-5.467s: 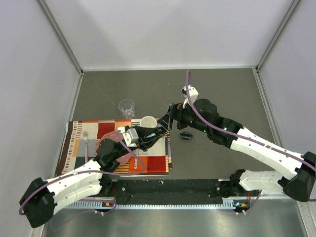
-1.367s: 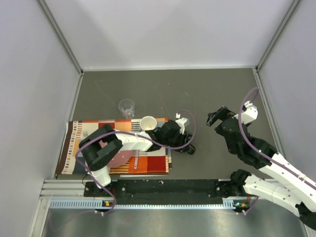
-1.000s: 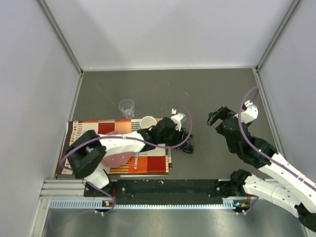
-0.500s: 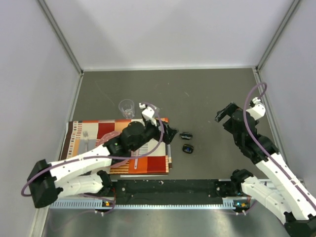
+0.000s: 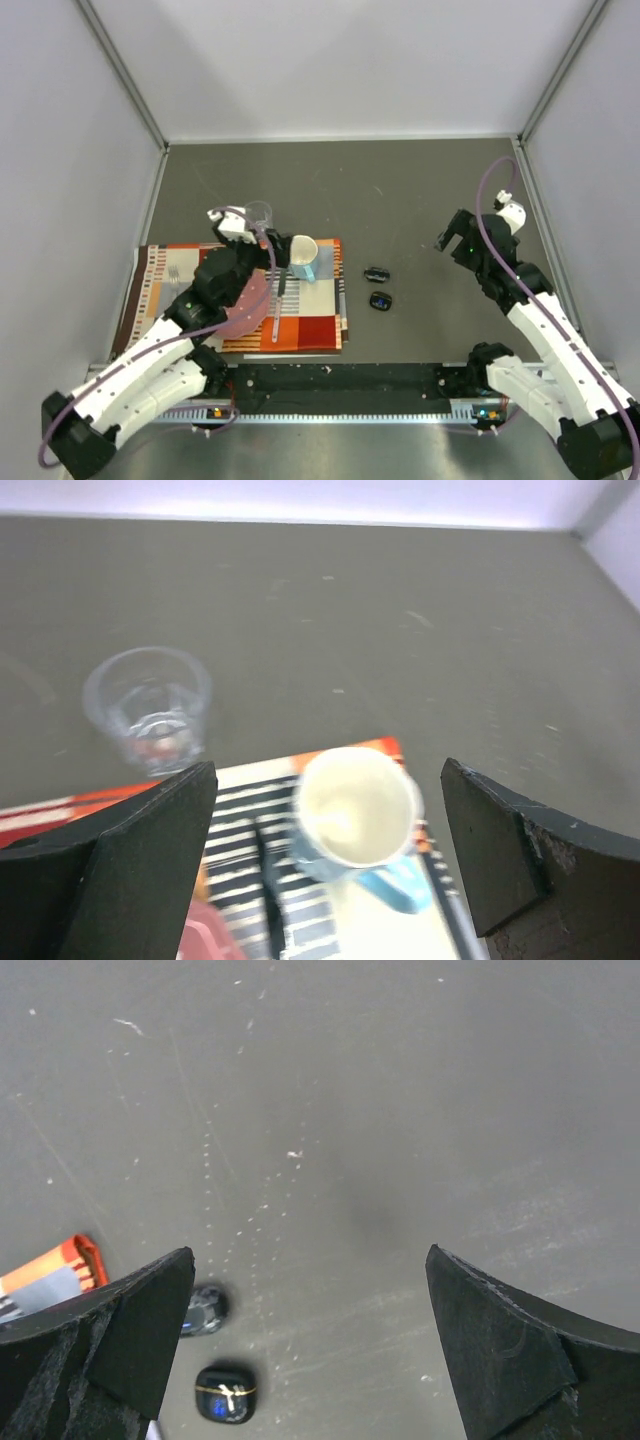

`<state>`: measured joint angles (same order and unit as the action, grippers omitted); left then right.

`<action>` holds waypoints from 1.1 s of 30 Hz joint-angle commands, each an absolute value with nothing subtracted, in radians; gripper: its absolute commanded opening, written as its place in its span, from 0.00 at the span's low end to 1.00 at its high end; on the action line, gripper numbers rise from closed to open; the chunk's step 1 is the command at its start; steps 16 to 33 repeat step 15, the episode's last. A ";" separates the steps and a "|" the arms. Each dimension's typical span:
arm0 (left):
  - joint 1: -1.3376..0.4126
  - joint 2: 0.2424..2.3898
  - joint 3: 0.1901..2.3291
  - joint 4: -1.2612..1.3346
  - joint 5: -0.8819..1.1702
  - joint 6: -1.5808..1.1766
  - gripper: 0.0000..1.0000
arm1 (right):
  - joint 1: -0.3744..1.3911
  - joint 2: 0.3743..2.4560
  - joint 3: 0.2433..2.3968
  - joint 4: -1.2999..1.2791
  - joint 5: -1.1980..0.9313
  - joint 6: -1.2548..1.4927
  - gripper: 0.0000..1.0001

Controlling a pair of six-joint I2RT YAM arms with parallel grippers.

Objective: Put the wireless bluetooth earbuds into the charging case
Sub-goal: Reset both arms

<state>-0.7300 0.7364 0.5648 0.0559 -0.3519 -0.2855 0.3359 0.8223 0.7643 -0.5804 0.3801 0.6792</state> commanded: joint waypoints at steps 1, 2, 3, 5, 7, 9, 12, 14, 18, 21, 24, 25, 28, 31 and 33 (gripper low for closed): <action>-0.582 0.635 0.509 0.032 -0.222 -0.293 0.99 | 0.278 0.812 0.739 -0.545 0.348 0.608 0.99; -0.581 0.608 0.508 0.028 -0.233 -0.288 0.99 | 0.267 0.808 0.736 -0.542 0.348 0.601 0.99; -0.580 0.598 0.508 0.026 -0.257 -0.298 0.99 | 0.244 0.808 0.735 -0.540 0.350 0.598 0.99; -0.581 0.588 0.523 -0.004 -0.300 -0.336 0.99 | 0.221 0.819 0.738 -0.534 0.342 0.581 0.99; -0.581 0.584 0.566 -0.083 -0.349 -0.360 0.98 | 0.195 0.830 0.741 -0.523 0.342 0.566 0.99; -0.581 0.577 0.587 -0.148 -0.409 -0.397 0.98 | 0.184 0.851 0.742 -0.505 0.365 0.554 0.99; -0.581 0.558 0.606 -0.218 -0.460 -0.417 0.98 | 0.178 0.883 0.744 -0.480 0.396 0.545 0.99; -0.581 0.531 0.603 -0.222 -0.439 -0.390 0.98 | 0.178 0.894 0.741 -0.460 0.397 0.546 0.99; -0.581 0.517 0.598 -0.219 -0.437 -0.390 0.98 | 0.178 0.899 0.739 -0.453 0.399 0.548 0.99; -0.581 0.517 0.598 -0.219 -0.437 -0.390 0.98 | 0.178 0.899 0.739 -0.453 0.399 0.548 0.99; -0.581 0.517 0.598 -0.219 -0.437 -0.390 0.98 | 0.178 0.899 0.739 -0.453 0.399 0.548 0.99; -0.581 0.517 0.598 -0.219 -0.437 -0.390 0.98 | 0.178 0.899 0.739 -0.453 0.399 0.548 0.99; -0.581 0.517 0.598 -0.219 -0.437 -0.390 0.98 | 0.178 0.899 0.739 -0.453 0.399 0.548 0.99; -0.581 0.517 0.598 -0.219 -0.437 -0.390 0.98 | 0.178 0.899 0.739 -0.453 0.399 0.548 0.99; -0.581 0.517 0.598 -0.219 -0.437 -0.390 0.98 | 0.178 0.899 0.739 -0.453 0.399 0.548 0.99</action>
